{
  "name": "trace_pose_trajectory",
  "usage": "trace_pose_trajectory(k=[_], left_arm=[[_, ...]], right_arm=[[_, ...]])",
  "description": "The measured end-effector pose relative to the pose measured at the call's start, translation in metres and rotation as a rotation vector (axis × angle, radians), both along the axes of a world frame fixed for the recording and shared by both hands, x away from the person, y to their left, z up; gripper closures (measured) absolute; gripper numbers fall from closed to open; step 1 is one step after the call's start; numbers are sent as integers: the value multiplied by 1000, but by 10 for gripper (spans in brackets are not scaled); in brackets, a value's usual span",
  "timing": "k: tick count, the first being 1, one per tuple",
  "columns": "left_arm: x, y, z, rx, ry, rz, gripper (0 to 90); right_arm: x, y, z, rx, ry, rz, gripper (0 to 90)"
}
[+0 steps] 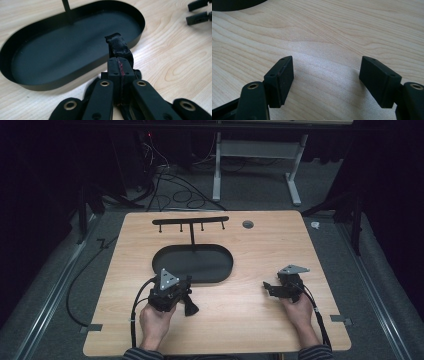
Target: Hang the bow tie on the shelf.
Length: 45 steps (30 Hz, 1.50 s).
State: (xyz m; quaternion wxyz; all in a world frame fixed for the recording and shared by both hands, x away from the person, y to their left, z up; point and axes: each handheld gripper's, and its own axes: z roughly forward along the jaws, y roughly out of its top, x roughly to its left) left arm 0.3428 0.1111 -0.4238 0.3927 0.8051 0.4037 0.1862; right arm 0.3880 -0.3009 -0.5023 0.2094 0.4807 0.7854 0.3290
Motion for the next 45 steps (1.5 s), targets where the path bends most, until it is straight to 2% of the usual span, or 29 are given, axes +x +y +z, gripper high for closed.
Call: trace_pose_trajectory(k=[7,13,17,24,37,45], left_arm=[[1,0,13,45,-52,10,900],[7,1,24,51,-82,17,900],[13,2,29,32,-80,13,900],[20,1,37,25,-97,9,900],[35,1,45,13,-73,-18,900],[40,3,53,-2,-86,-23,900]], right_arm=[[0,0,0,0,0,0,287],[0,0,0,0,0,0,287],[0,0,0,0,0,1,287],[0,0,0,0,0,1,287],[0,0,0,0,0,1,287],[0,0,0,0,0,1,287]])
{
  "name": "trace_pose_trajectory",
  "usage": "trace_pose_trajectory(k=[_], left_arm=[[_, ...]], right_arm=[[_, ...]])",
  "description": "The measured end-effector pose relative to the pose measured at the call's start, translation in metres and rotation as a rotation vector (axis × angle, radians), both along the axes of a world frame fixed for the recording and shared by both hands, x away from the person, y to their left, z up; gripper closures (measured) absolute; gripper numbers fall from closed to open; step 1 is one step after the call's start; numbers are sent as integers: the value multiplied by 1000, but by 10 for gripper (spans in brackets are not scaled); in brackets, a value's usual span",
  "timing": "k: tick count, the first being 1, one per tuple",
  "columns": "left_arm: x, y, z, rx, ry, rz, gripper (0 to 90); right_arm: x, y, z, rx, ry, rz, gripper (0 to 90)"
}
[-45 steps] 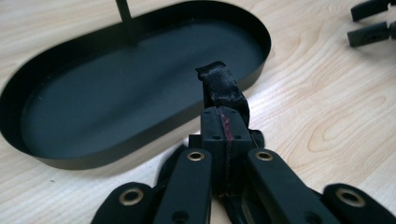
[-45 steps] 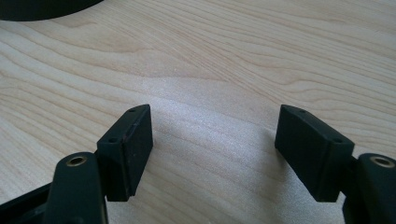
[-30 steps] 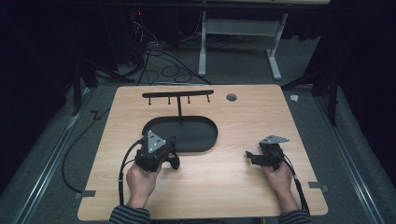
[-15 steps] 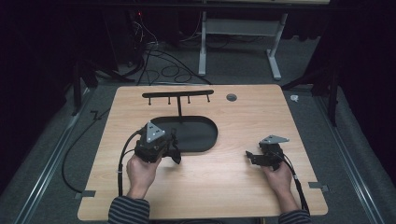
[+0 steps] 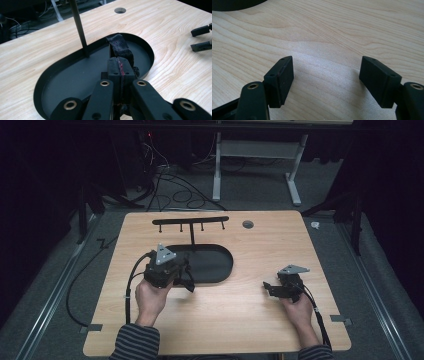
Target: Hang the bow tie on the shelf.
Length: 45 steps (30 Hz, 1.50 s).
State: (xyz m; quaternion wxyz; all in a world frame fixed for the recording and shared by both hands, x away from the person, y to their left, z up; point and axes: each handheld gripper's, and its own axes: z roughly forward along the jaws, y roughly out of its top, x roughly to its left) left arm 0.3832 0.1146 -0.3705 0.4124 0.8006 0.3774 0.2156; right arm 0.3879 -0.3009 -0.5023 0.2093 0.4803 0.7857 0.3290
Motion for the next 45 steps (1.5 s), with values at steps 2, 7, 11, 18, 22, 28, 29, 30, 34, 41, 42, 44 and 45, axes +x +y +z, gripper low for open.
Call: trace_pose_trajectory(k=[2,7,11,18,22,28,29,30,34,41,42,44,45], left_arm=[[2,1,2,-13,-3,5,900],[5,4,8,-13,-14,11,900],[9,6,13,-25,-22,23,900],[19,5,19,-31,-31,24,900],[27,4,23,-19,-39,30,900],[38,4,27,-26,-47,56,900],[39,3,28,-22,-48,57,900],[41,3,29,-24,-51,61,900],[46,2,31,-19,-57,70,900],[58,1,34,-23,-63,88,900],[59,1,35,-21,-60,89,900],[62,0,34,-15,-60,96,900],[64,0,34,-18,-61,101,900]], right_arm=[[0,0,0,-1,0,0,287],[0,0,0,0,0,0,287],[0,0,0,0,0,0,287],[0,0,0,0,0,0,287],[0,0,0,0,0,0,287],[0,0,0,-1,-1,1,286],[0,0,0,-1,0,2,286],[0,0,0,-1,0,2,285],[0,0,0,-1,0,2,285],[0,0,0,0,0,2,285],[0,0,0,-1,0,2,285],[0,0,0,-1,0,2,285],[0,0,0,-1,0,2,285]])
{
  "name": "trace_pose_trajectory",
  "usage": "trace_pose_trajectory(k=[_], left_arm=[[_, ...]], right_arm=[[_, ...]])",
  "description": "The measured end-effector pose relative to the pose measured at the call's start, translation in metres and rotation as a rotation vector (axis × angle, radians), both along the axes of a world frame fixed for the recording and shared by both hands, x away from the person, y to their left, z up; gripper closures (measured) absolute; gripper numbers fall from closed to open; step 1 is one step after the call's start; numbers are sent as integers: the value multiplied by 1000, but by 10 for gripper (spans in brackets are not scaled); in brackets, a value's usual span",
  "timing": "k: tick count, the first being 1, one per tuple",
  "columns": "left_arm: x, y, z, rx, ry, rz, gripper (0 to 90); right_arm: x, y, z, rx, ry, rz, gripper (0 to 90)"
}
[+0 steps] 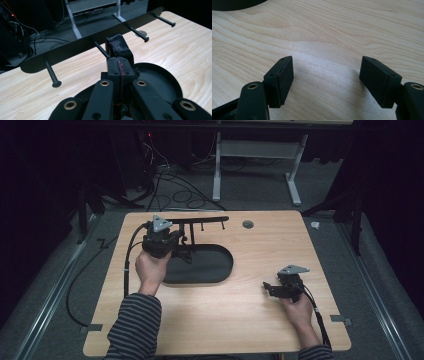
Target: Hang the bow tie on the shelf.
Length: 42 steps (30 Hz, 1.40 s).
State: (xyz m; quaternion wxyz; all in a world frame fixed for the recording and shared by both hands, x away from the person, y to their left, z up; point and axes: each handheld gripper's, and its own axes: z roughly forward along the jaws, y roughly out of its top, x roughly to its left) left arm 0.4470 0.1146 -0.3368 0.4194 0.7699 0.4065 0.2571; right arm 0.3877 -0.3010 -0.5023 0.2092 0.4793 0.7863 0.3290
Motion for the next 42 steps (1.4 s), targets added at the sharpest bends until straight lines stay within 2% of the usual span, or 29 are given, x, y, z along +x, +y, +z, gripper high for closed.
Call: trace_pose_trajectory(k=[4,8,10,12,18,26,30,42], left_arm=[[5,-1,1,-7,-5,11,900],[10,-3,3,13,-11,19,900],[13,-2,3,3,-9,27,900],[16,-3,1,24,-9,37,900],[22,-3,1,19,-10,50,900],[28,-9,0,55,-21,65,900],[30,-9,-1,60,-22,81,900],[34,-7,-10,88,8,100,900]], right_arm=[[0,0,0,0,0,0,285],[0,0,0,0,0,0,285],[0,0,0,0,0,0,285],[0,0,0,0,0,0,285],[0,0,0,0,0,0,285],[0,0,0,0,0,0,285],[0,0,0,0,0,0,285],[0,0,0,0,0,1,285]])
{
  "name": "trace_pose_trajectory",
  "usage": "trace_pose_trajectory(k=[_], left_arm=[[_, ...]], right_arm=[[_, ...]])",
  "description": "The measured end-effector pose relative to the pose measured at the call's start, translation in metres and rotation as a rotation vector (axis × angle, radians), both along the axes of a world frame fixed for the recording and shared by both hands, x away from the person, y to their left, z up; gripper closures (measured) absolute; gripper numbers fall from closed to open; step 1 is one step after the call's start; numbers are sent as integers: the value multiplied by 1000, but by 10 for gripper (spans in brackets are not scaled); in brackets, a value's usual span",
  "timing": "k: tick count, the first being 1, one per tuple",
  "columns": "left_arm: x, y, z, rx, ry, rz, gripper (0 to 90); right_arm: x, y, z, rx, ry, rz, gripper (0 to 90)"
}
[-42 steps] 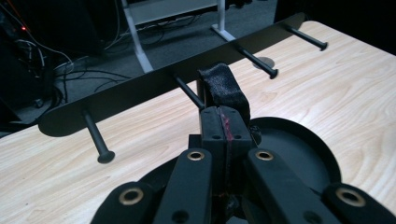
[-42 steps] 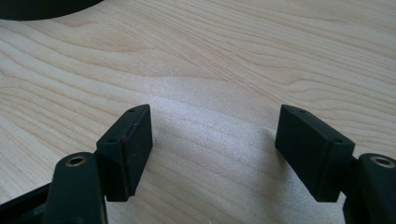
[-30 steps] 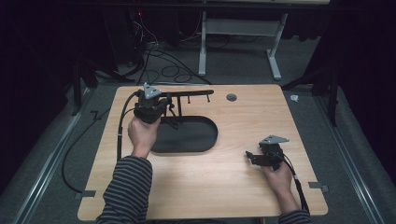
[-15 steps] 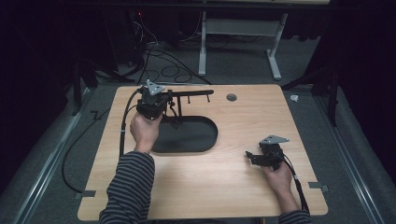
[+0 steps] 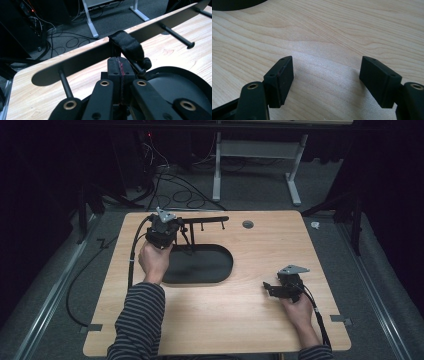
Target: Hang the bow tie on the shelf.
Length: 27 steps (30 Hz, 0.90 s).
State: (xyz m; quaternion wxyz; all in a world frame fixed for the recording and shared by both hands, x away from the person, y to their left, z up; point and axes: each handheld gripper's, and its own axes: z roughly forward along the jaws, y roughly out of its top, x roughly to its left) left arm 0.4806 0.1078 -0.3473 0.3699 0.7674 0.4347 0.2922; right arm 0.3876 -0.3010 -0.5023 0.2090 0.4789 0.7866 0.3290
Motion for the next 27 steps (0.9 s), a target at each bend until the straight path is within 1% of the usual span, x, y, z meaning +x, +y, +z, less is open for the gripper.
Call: trace_pose_trajectory(k=[5,10,15,19,22,23,24,27], left_arm=[[0,0,-3,9,15,0,900],[0,1,-4,5,17,0,893],[-1,2,-5,11,22,-1,888],[-2,4,-5,5,26,-2,872],[-3,5,-5,-13,25,-8,864],[-4,6,-4,-13,25,-12,859],[-5,6,-3,-16,22,-12,853],[-8,7,-3,-20,27,-19,826]], right_arm=[[0,0,0,0,0,0,284],[0,0,0,0,0,0,284],[0,0,0,0,0,1,284],[0,0,0,0,0,1,284],[0,0,0,-1,0,1,284],[0,0,0,0,0,1,284],[0,0,0,0,1,0,284],[0,0,0,0,0,1,284]])
